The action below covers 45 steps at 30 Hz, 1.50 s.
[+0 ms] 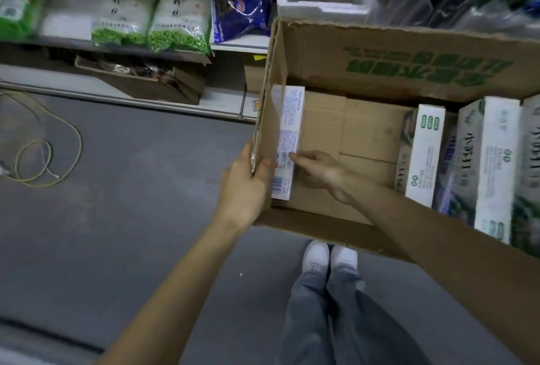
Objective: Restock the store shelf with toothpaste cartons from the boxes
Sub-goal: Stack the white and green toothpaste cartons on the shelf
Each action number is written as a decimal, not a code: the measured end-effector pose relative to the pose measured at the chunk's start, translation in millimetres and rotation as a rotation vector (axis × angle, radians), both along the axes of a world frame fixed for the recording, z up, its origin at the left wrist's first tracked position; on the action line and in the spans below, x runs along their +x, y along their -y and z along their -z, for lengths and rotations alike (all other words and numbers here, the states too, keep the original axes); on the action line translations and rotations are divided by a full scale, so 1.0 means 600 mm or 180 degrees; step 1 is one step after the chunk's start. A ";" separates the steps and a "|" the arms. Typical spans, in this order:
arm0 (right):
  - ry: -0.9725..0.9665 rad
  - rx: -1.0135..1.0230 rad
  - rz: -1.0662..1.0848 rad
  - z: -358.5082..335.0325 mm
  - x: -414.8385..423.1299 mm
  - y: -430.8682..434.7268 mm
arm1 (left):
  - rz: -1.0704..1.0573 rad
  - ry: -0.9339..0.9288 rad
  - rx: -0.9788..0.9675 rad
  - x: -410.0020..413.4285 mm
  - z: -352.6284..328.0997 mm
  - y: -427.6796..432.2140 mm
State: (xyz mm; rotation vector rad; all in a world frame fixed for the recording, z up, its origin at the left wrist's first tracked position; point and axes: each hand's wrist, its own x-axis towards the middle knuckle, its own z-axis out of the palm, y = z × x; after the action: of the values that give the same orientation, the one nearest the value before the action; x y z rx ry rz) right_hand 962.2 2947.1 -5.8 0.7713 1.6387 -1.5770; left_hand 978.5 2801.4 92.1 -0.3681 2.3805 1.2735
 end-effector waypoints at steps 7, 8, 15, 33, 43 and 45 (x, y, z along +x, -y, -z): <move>0.0160 -0.0540 0.0707 0.034 -0.014 0.012 | 0.0238 -0.0257 -0.0299 0.002 0.001 -0.002; 0.0138 -0.0528 0.0680 0.037 -0.014 0.013 | 0.0242 -0.0252 -0.0319 0.002 0.001 -0.002; -0.0216 0.0076 0.0756 0.055 -0.008 0.024 | 0.0139 -0.0206 -0.0315 0.001 -0.002 -0.007; 0.0341 -0.0417 0.0864 0.038 0.017 -0.056 | -0.0073 -0.0055 -0.0388 0.001 -0.003 -0.011; 0.0074 0.0133 0.0776 0.045 0.016 -0.024 | -0.0052 -0.0136 -0.0364 0.002 -0.003 -0.011; 0.0035 0.0185 0.0623 0.034 0.025 -0.036 | -0.0035 -0.0153 -0.0327 0.001 -0.002 -0.007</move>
State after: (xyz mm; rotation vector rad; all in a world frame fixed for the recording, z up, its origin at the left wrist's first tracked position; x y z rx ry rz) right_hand 977.2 2968.9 -26.3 0.9950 1.6486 -1.6615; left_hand 979.1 2805.7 93.2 -0.3857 2.4941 1.1803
